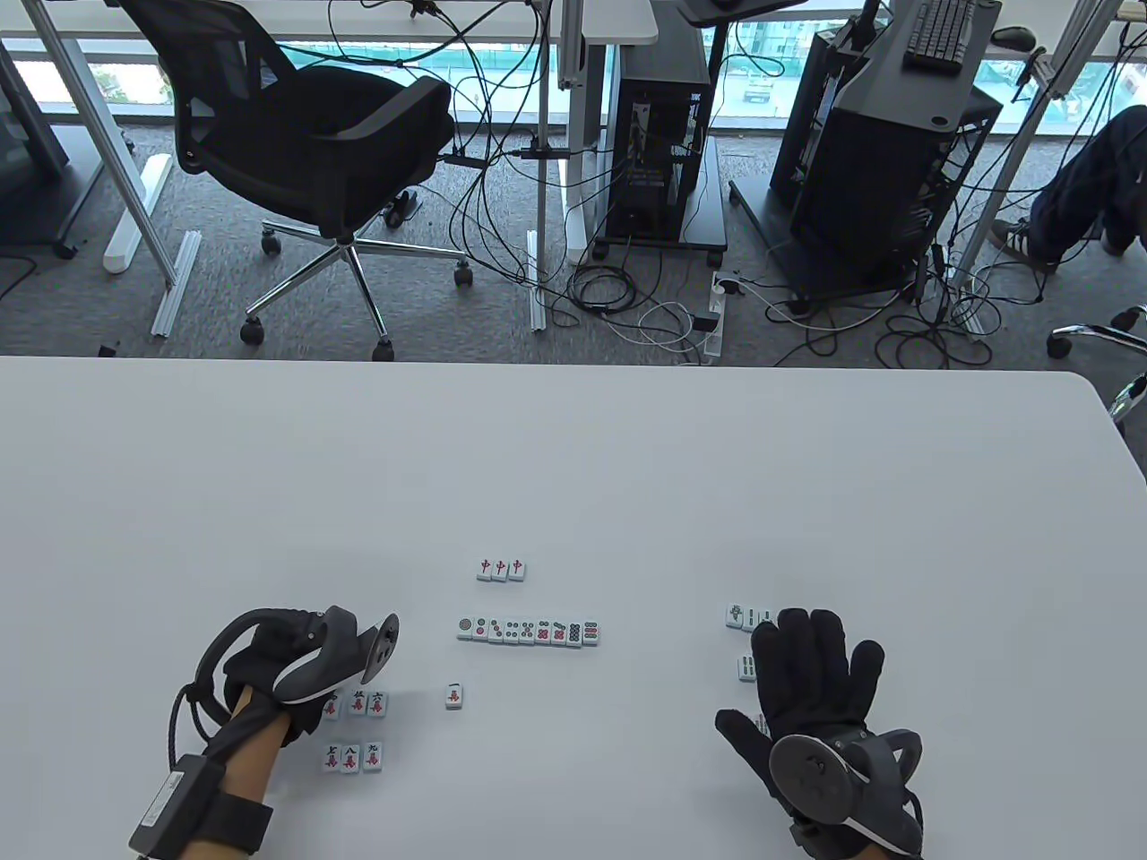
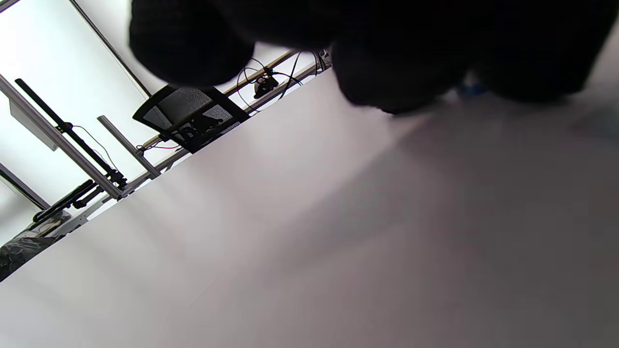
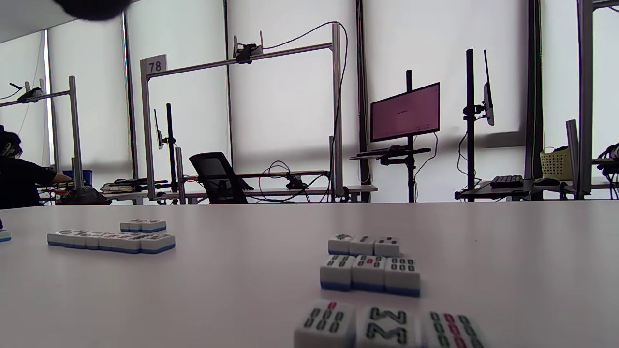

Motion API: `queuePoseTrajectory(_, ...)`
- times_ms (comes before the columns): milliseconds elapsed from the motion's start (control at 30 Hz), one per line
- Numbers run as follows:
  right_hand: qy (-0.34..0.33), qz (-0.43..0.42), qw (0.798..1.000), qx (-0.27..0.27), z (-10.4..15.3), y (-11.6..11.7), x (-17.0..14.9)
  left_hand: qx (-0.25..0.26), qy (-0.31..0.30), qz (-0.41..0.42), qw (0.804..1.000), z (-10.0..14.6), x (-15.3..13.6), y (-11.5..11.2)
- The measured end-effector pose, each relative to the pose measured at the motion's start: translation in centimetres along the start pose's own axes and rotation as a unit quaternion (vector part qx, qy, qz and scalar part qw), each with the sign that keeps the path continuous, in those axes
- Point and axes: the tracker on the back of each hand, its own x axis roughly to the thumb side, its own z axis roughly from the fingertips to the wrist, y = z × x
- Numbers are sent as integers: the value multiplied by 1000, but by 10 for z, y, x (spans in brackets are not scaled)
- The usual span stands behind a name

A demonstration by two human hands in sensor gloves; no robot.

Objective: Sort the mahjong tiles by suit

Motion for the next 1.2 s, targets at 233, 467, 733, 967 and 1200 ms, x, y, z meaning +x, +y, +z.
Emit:
queuePoseTrajectory(233, 12, 2, 1000, 10, -1, 4, -3, -5, 2, 12, 1000, -9, -3, 4)
queuePoseTrajectory(467, 15, 2, 1000, 17, -3, 6, -5, -20, -29, 40, 999, -14, 4, -3)
queuePoseTrajectory(733, 12, -21, 1000, 12, -3, 3, -4, -18, -15, 27, 999, -14, -1, 0)
queuePoseTrajectory(967, 5, -36, 999, 2, -2, -1, -2, 43, -47, 131, 989, -2, 19, 53)
queuePoseTrajectory(1200, -8, -32, 999, -14, 1, -1, 1, 64, -127, 84, 986, 16, 82, 89)
